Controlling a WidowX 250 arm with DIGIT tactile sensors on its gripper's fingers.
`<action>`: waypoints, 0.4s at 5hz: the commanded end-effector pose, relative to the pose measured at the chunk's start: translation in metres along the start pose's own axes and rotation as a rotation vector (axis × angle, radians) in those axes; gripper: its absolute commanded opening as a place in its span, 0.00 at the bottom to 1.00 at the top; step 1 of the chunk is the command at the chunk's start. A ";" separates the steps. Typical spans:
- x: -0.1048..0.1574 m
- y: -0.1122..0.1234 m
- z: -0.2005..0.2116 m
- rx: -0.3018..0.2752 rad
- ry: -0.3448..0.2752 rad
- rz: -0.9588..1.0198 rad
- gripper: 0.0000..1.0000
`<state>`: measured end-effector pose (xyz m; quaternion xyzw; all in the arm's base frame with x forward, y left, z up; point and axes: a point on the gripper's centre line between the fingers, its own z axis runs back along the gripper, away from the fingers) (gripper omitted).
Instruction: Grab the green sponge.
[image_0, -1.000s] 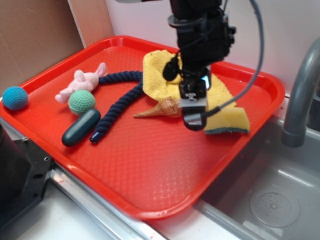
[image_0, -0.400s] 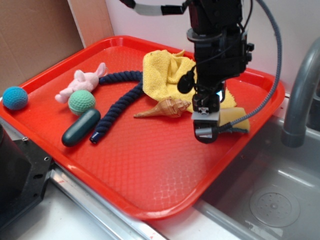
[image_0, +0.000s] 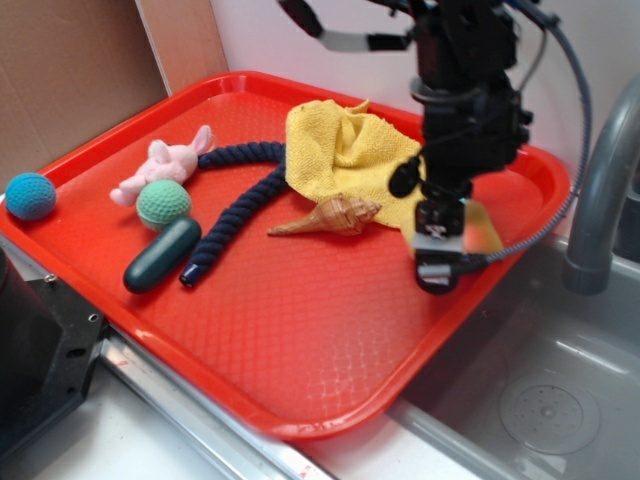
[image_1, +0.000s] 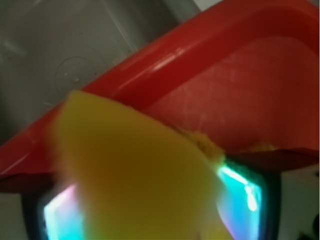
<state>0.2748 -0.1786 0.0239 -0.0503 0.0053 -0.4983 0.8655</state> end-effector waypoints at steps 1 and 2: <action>0.018 -0.014 0.011 0.038 -0.045 -0.032 0.00; 0.017 -0.018 0.021 0.055 -0.052 -0.040 0.00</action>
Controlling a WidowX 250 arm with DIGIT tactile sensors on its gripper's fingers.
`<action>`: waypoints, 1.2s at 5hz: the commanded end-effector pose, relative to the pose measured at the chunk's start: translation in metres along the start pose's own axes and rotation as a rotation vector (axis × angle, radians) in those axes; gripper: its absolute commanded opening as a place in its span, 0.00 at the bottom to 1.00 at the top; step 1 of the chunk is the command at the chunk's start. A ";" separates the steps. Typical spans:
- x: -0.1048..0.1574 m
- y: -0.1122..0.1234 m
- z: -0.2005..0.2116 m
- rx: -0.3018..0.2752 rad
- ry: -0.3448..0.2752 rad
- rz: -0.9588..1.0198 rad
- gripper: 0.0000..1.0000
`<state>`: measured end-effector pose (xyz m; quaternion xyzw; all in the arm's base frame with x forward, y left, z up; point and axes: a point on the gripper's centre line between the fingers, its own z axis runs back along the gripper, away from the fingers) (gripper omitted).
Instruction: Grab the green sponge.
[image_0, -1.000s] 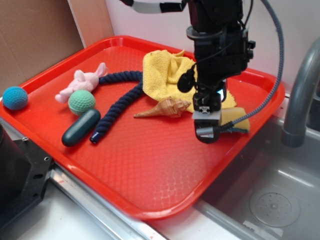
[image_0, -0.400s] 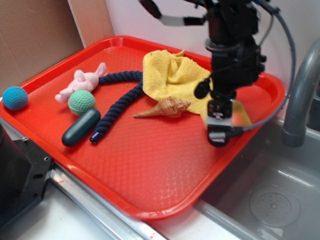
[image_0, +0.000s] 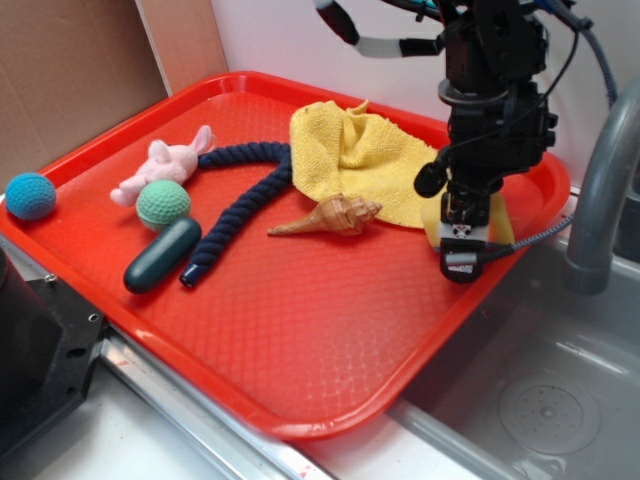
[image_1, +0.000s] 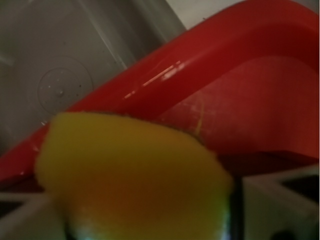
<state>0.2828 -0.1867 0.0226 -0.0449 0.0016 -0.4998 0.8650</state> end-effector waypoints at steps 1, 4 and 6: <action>0.000 -0.031 0.049 0.083 -0.067 -0.029 0.00; -0.040 -0.045 0.114 0.165 -0.063 0.205 0.00; -0.061 -0.042 0.100 0.121 -0.020 0.306 0.00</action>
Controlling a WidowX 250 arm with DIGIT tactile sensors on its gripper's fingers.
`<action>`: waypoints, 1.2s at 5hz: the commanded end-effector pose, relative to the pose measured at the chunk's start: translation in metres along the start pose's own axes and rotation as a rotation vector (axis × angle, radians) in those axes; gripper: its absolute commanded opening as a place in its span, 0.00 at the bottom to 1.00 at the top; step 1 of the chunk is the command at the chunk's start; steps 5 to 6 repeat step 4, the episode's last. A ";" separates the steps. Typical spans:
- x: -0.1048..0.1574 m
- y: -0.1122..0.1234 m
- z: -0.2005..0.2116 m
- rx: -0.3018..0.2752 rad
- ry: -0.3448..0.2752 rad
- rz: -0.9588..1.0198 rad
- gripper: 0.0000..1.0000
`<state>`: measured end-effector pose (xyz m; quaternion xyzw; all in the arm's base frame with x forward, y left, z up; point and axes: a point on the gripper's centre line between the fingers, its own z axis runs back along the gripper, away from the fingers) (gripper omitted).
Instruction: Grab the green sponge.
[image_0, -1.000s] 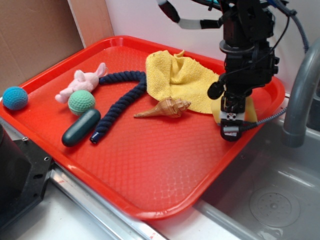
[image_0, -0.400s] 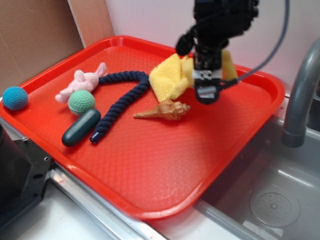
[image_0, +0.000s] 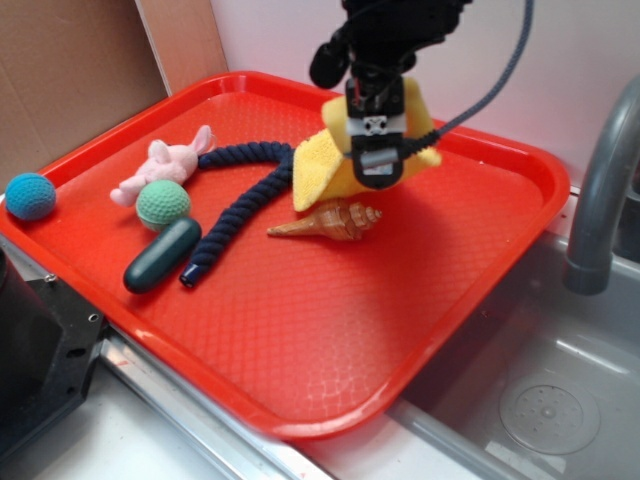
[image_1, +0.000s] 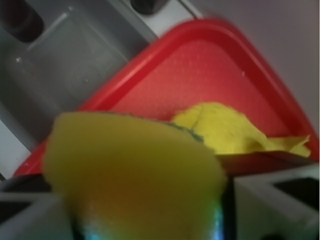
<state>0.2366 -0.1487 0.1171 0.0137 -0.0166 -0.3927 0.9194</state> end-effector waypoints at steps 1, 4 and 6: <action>-0.035 -0.009 0.038 0.021 -0.033 0.226 0.00; -0.125 0.043 0.033 0.071 -0.036 0.635 0.00; -0.125 0.043 0.033 0.071 -0.036 0.635 0.00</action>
